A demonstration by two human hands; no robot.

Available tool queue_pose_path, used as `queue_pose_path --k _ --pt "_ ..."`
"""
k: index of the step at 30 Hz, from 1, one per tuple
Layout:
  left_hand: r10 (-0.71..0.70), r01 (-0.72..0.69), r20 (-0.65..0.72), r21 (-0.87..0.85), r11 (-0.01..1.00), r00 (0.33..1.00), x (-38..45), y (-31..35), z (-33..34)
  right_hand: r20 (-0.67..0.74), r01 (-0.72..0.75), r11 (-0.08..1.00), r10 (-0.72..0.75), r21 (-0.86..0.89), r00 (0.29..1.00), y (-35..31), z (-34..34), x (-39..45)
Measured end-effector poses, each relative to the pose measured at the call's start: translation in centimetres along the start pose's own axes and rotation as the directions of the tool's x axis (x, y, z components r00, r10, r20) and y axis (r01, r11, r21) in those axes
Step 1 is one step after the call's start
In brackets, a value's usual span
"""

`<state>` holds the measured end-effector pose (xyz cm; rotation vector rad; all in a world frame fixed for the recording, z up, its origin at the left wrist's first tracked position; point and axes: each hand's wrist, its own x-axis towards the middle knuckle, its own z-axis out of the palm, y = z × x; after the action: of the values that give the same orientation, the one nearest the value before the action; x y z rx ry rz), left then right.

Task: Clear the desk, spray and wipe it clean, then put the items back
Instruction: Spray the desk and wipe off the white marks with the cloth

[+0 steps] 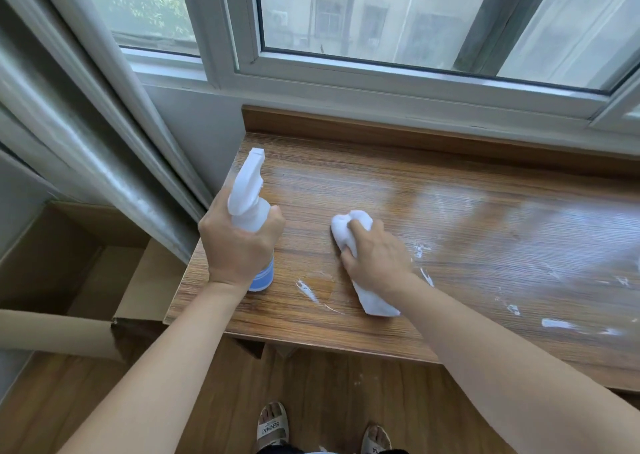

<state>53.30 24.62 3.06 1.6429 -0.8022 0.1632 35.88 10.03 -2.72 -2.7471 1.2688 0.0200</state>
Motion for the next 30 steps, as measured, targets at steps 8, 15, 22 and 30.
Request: queue_pose_path --k 8,15,22,30 --pt "0.009 -0.009 -0.011 -0.002 1.000 1.000 0.1 -0.2 0.0 0.004 0.128 0.992 -0.128 -0.005 0.992 1.1 0.2 -6.7" --pt "0.021 -0.022 -0.050 -0.011 1.000 0.999 -0.3 -0.1 -0.5 0.015 0.125 0.992 -0.125 0.005 0.992 -0.9 0.1 -2.2" --pt "-0.004 0.005 -0.031 0.008 1.000 1.000 0.0 0.0 0.1 0.004 0.129 0.990 -0.129 0.049 0.992 -1.5 0.1 -2.1" --pt "0.005 -0.004 -0.048 0.030 1.000 0.999 0.5 0.3 0.2 0.012 0.412 0.911 -0.412 0.025 0.911 -2.6 0.9 -5.5"
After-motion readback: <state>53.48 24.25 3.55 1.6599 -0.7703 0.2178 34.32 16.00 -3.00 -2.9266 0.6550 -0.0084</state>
